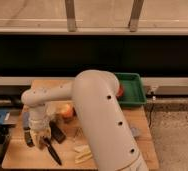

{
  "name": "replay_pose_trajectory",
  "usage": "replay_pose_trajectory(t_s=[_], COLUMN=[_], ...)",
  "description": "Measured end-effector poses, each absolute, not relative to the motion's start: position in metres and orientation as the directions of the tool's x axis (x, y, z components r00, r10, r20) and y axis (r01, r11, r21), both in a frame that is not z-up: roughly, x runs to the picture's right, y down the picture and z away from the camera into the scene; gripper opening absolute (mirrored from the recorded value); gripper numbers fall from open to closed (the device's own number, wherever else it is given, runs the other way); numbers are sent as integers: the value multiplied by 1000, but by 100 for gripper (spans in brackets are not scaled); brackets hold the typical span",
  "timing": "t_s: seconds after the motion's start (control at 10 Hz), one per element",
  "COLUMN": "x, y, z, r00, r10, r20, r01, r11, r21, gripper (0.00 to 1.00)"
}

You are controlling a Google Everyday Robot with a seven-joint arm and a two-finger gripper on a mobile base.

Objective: Place brush in paper cup

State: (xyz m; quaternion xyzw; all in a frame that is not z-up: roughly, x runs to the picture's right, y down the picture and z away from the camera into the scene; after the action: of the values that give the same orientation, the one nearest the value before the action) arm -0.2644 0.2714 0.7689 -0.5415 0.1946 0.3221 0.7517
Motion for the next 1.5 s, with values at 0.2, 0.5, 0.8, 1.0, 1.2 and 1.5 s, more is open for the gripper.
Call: replay_pose_trajectory(t_s=[0.2, 0.5, 0.8, 1.0, 1.2, 1.5], x=[-265, -264, -261, -260, -257, -258], y=[272, 276, 257, 231, 206, 182], z=[767, 769, 757, 737, 721, 707], r00=[718, 715, 711, 712, 711, 719], r10=[269, 271, 288, 308, 333, 366], r20=[-642, -645, -641, -632, -619, -591], r01=[-694, -698, -702, -702, -703, -695], r11=[208, 221, 255, 285, 313, 354], r21=[-689, -681, -664, -652, -639, -626], gripper=[2, 0, 0, 0, 0, 0])
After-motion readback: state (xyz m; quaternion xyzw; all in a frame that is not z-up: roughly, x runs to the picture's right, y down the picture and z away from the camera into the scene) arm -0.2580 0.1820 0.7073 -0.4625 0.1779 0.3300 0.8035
